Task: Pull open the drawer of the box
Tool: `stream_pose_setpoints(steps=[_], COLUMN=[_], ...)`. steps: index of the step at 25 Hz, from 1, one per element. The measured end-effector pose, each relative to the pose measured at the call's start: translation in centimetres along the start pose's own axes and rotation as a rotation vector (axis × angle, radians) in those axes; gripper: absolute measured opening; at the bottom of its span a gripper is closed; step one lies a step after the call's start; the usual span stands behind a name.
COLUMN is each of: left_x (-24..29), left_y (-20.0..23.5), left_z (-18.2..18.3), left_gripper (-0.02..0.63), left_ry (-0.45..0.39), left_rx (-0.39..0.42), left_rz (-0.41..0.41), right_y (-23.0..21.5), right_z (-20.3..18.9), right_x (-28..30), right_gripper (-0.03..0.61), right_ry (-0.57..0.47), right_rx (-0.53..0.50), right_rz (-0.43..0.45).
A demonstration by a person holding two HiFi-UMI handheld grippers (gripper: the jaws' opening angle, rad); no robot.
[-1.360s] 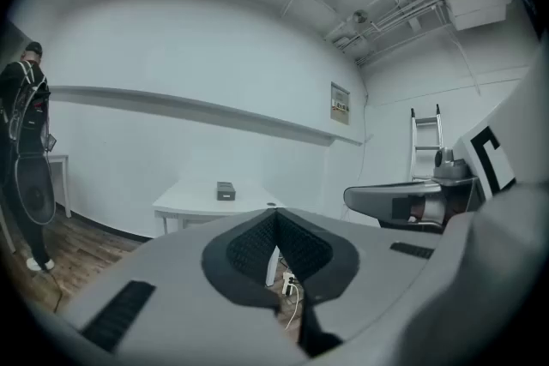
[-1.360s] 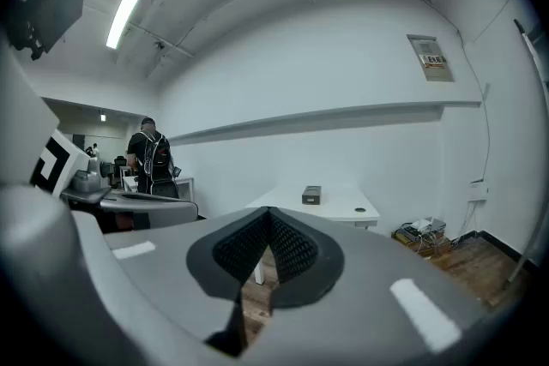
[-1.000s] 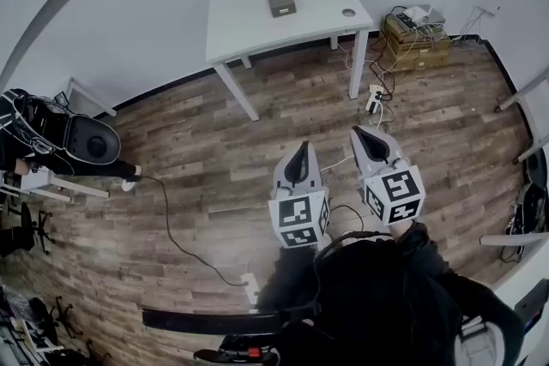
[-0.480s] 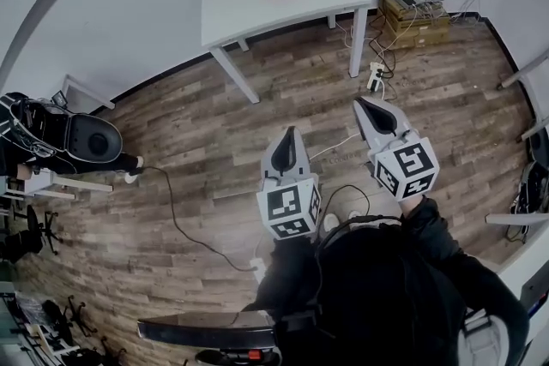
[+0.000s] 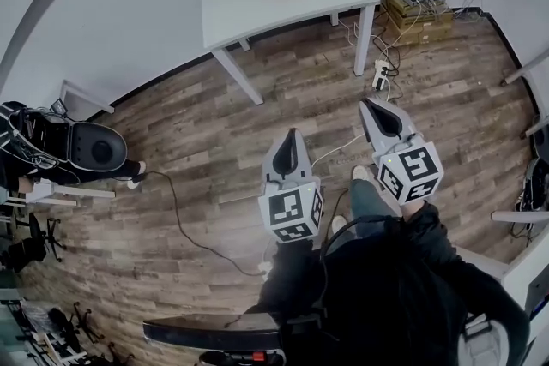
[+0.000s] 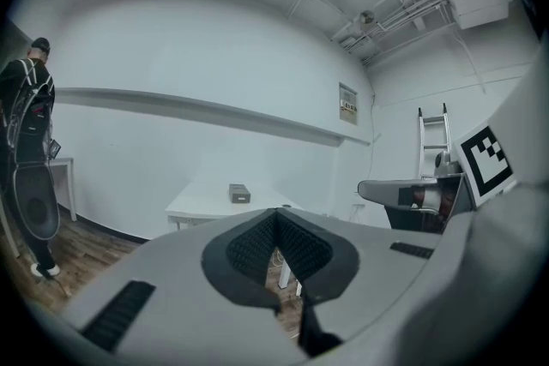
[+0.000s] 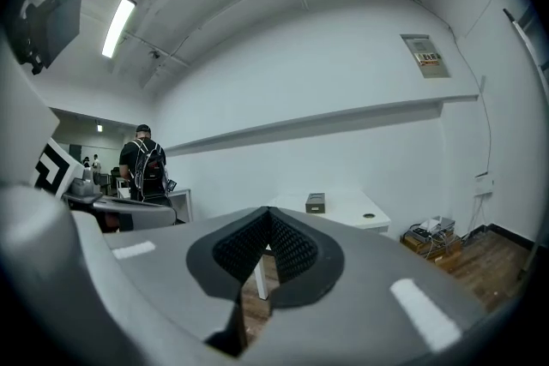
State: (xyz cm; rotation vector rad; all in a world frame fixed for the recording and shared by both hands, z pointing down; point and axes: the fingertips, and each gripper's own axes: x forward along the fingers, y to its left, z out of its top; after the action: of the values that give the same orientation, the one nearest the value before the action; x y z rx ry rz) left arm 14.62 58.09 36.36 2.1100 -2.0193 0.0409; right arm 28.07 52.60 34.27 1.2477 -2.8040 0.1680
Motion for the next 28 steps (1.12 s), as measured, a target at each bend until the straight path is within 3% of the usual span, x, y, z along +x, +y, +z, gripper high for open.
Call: stream_pose_setpoints(steps=[6, 22, 28], left_x=[5.3, 29.8, 35.0], left_y=[2.2, 7.7, 8.5], left_z=[0.7, 7.5, 8.0], left_gripper=[0.002, 0.002, 0.001], left_ry=[-0.020, -0.074, -0.064], left_rx=[-0.019, -0.065, -0.068], left_rz=[0.031, 0.108, 0.129], right_y=[-1.6, -14.0, -17.1], right_z=[-0.6, 2.6, 3.1], right_x=[5.7, 28.6, 33.2], right_gripper=[-0.002, -0.002, -0.002], right_ry=[0.016, 0.080, 0.078], right_rx=[-0.017, -0.052, -0.051], right_rz=[0.043, 0.149, 0.164])
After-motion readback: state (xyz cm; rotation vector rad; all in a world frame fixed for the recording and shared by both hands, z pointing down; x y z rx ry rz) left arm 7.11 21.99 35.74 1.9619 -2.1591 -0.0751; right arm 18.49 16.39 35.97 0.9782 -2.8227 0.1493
